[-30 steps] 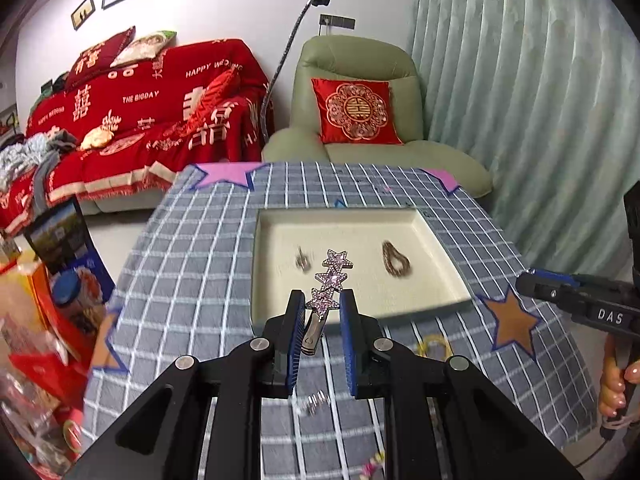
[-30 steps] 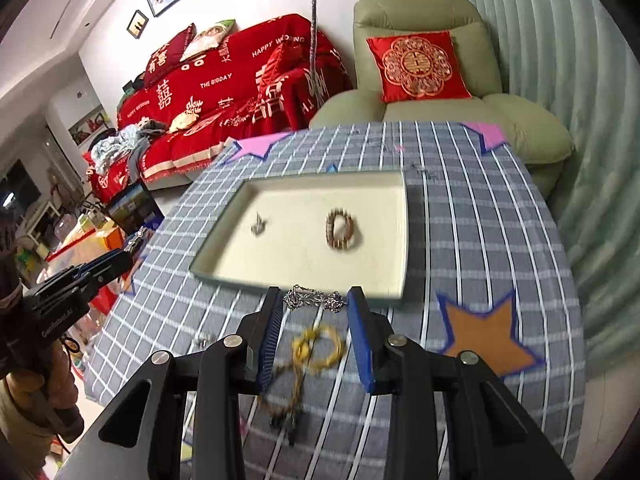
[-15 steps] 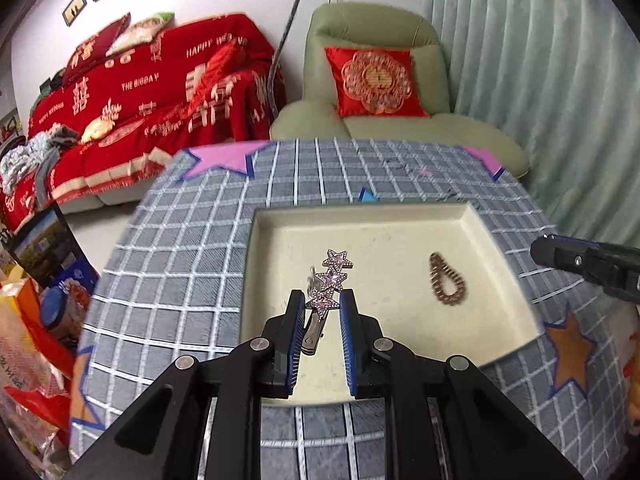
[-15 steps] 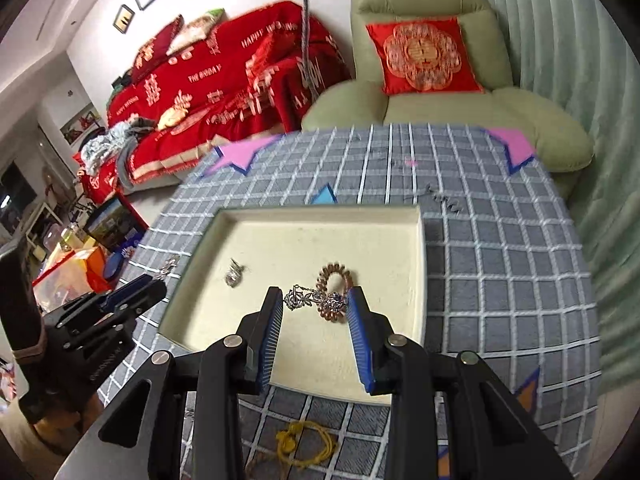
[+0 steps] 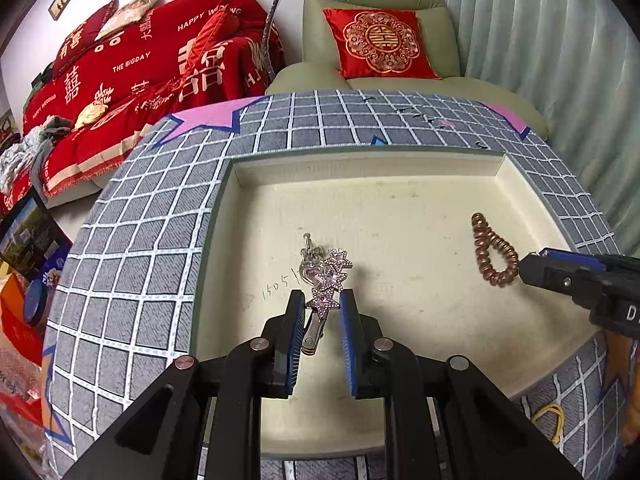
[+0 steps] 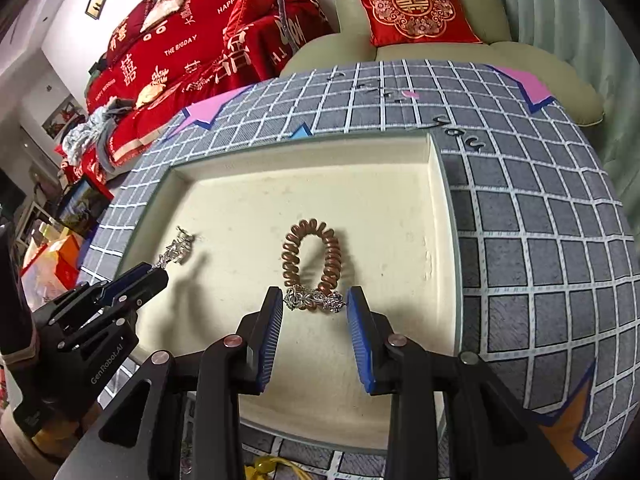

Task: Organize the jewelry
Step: 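Open both tools to release the hairpin and chain into the tray, then move both tools back toward the jewelry beside the tray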

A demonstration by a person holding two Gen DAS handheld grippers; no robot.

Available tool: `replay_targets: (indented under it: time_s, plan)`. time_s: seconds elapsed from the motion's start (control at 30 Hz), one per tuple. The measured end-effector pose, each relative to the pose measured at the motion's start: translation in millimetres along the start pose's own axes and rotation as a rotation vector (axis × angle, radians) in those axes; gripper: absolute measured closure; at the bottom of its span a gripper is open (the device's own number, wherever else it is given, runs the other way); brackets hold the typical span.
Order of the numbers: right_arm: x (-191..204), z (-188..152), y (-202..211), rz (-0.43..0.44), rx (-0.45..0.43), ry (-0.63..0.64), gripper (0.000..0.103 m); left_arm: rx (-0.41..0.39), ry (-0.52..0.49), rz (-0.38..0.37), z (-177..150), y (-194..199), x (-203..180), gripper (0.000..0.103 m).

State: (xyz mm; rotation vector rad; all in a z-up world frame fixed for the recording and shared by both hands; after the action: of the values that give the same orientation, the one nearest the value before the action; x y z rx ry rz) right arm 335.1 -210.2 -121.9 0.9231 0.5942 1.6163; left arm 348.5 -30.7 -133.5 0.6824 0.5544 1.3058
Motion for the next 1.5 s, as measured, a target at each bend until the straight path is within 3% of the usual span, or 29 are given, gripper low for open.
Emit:
replay_targets:
  time_s: [0.47, 0.7, 0.97, 1.0, 1.03, 1.07, 1.1, 1.17, 1.37, 1.5]
  plan:
    - [-4.4, -13.4, -10.7, -0.008, 0.028, -0.006, 0.065, 0.014, -0.06, 0.046, -10.7, -8.8, -8.5, 0.075]
    - [2.9, -8.9, -7.5, 0.03, 0.016, -0.032, 0.047, 0.011, -0.05, 0.046, -9.3, -5.5, -9.0, 0.075]
    - [1.3, 3.2, 22.9, 0.079, -0.063, -0.111, 0.026, -0.023, -0.027, 0.018, 1.2, 13.0, -5.3, 0.075]
    - [1.1, 3.4, 26.3, 0.081, -0.07, -0.114, 0.025, -0.029, -0.028, 0.016, 2.0, 16.1, -5.2, 0.073]
    - [1.4, 3.8, 31.6, 0.085, -0.079, -0.119, 0.025, -0.034, -0.03, 0.015, 2.4, 19.1, -4.9, 0.063]
    - [2.0, 4.3, 36.8, 0.087, -0.089, -0.121, 0.025, -0.04, -0.03, 0.017, 2.8, 22.0, -4.5, 0.02]
    - [2.1, 4.0, 41.2, 0.088, -0.095, -0.122, 0.024, -0.058, -0.024, 0.027, 3.7, 26.6, -2.5, 0.0]
    - [3.0, 3.0, 51.2, 0.092, -0.109, -0.126, 0.023, -0.118, -0.024, 0.044, 8.6, 41.1, -0.1, 0.0]
    - [3.4, -2.7, 76.6, 0.102, -0.142, -0.154, 0.014, -0.128, -0.03, 0.033, 10.8, 65.4, 4.7, 0.0]
    - [3.0, -8.4, 92.9, 0.118, -0.17, -0.175, 0.0, -0.151, -0.032, 0.032, 3.3, 87.9, 12.9, 0.0]
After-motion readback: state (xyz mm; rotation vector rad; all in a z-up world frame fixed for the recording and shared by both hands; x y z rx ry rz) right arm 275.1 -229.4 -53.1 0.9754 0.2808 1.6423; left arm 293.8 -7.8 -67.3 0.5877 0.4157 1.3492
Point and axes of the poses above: each gripper's, at about its wrist camera, not at the fingertips, and y roughly against the way its jaws point, x to its left, z to its top, the point moved 8 cm from there along -y, roughly the way its jaws point, and after that the axes turned 6 degrees about -x, right-handed, at the moved point
